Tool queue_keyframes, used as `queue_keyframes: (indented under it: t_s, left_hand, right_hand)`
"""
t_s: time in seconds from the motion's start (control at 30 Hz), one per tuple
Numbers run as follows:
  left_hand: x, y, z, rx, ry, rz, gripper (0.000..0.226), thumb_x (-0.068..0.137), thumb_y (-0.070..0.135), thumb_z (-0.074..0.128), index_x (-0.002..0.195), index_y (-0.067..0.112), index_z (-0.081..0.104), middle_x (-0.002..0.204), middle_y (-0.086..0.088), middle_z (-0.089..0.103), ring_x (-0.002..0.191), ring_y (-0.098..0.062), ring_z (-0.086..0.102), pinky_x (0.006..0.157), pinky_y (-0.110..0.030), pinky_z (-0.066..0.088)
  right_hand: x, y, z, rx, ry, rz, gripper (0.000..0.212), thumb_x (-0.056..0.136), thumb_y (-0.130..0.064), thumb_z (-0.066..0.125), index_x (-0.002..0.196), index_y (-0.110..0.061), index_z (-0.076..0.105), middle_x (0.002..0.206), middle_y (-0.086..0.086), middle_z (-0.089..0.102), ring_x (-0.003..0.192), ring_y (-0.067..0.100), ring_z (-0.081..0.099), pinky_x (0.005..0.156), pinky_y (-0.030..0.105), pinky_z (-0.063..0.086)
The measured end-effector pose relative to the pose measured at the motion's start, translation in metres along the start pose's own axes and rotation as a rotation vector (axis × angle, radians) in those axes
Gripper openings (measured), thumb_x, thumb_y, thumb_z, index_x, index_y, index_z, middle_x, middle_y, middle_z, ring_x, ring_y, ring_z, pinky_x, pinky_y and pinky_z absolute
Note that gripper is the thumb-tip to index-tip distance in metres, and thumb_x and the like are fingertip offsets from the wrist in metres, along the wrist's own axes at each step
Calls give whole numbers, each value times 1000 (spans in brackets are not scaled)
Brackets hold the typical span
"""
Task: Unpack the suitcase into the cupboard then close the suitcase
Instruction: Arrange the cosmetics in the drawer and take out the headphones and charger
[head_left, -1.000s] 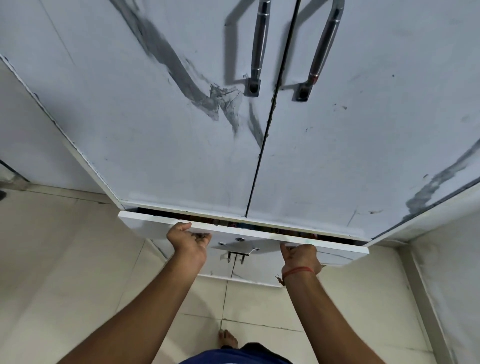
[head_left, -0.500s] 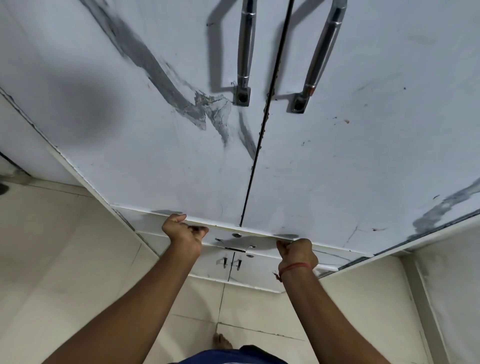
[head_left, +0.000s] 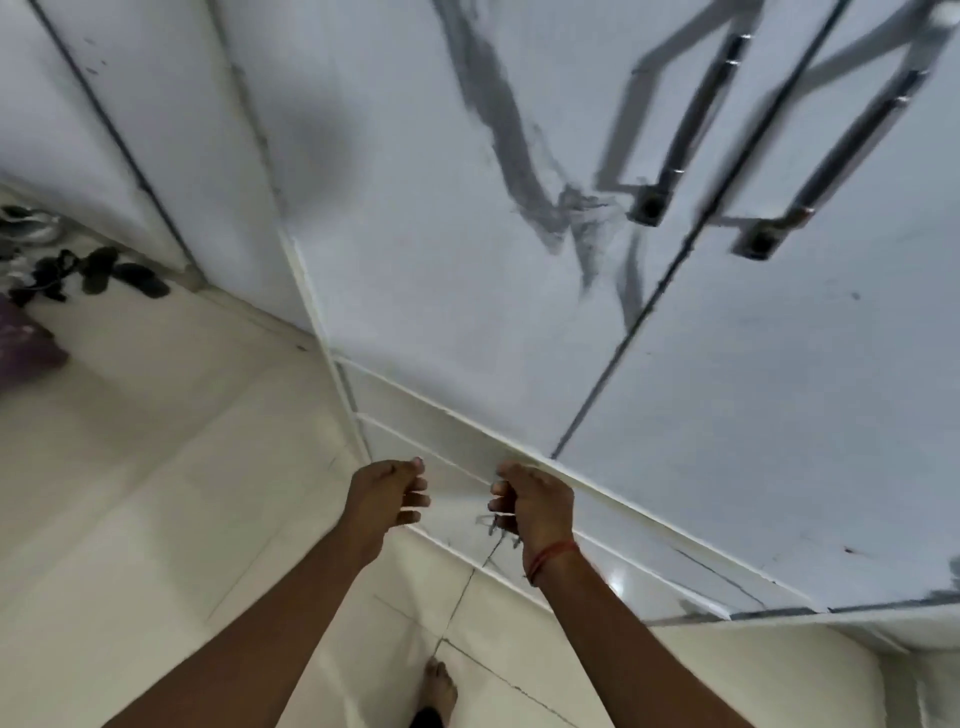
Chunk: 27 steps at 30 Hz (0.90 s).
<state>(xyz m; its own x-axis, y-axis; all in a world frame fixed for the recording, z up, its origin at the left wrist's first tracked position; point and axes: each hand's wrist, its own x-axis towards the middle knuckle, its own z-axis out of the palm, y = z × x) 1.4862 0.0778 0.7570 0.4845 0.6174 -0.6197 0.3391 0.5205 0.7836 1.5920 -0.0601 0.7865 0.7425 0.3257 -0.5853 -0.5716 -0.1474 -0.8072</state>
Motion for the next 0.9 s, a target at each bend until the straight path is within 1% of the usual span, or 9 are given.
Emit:
queue_keyframes:
  t_s: [0.1,0.17,0.23,0.3,0.37,0.47,0.53,0.67,0.9]
  left_hand:
    - [-22,-13,-46,84,77,57,23,91,23,66,76,6,65,61,-6,62,60,-21,64,57,-29,48]
    - [-41,-25,-83,122,159,96,33,90,27,67,70,1,63,61,-7,63,58,-19,63,57,-29,47]
    - [-64,-44,-125,240,282,152,42,91,32,65,64,-1,60,58,-5,65,54,-13,61,60,-29,48]
    - [-92,-67,-163,403,395,193,34,90,36,62,67,12,64,61,4,67,59,-8,61,66,-28,49]
    - [-129,-96,-204,480,512,230,15,87,41,62,81,28,68,79,13,68,80,-5,61,78,-27,48]
    - [-185,-145,-265,545,646,245,51,78,59,47,115,29,65,113,12,64,109,-8,54,96,-25,40]
    - [-231,-181,-309,561,732,232,65,75,63,38,125,28,60,126,9,59,121,-11,49,102,-27,38]
    - [-337,-253,-389,602,904,145,60,81,55,42,134,28,54,139,3,52,134,-16,40,109,-33,32]
    - [-508,-388,-501,456,1138,-69,67,74,52,41,128,16,59,126,-3,61,120,-24,53,103,-32,41]
  right_hand:
    - [-4,10,38,-339,-186,-115,26,92,-26,62,74,-8,67,60,6,64,52,16,58,46,23,40]
    - [-14,25,66,-487,-340,-189,14,90,-15,63,78,-10,68,70,8,69,59,16,61,48,19,42]
    - [-32,49,98,-638,-494,-275,11,87,-8,63,88,-16,69,83,6,71,70,14,65,58,15,46]
    - [-56,77,125,-775,-590,-357,12,86,-14,65,95,-22,69,88,-4,70,81,10,65,70,12,45]
    - [-93,108,151,-871,-696,-423,18,86,-20,66,103,-22,69,92,-11,68,86,5,63,75,9,45]
    - [-149,165,185,-991,-858,-578,34,85,-24,68,118,-20,65,112,-10,66,102,5,60,94,21,47]
    - [-195,209,204,-1099,-979,-681,42,86,-28,67,126,-19,60,124,-9,61,116,9,54,104,23,39]
    - [-294,298,234,-1177,-1181,-825,45,88,-27,66,131,-15,56,133,0,56,128,16,47,108,23,31]
    - [-448,435,265,-1227,-1448,-901,45,85,-23,70,127,-9,57,129,8,57,125,24,49,107,26,32]
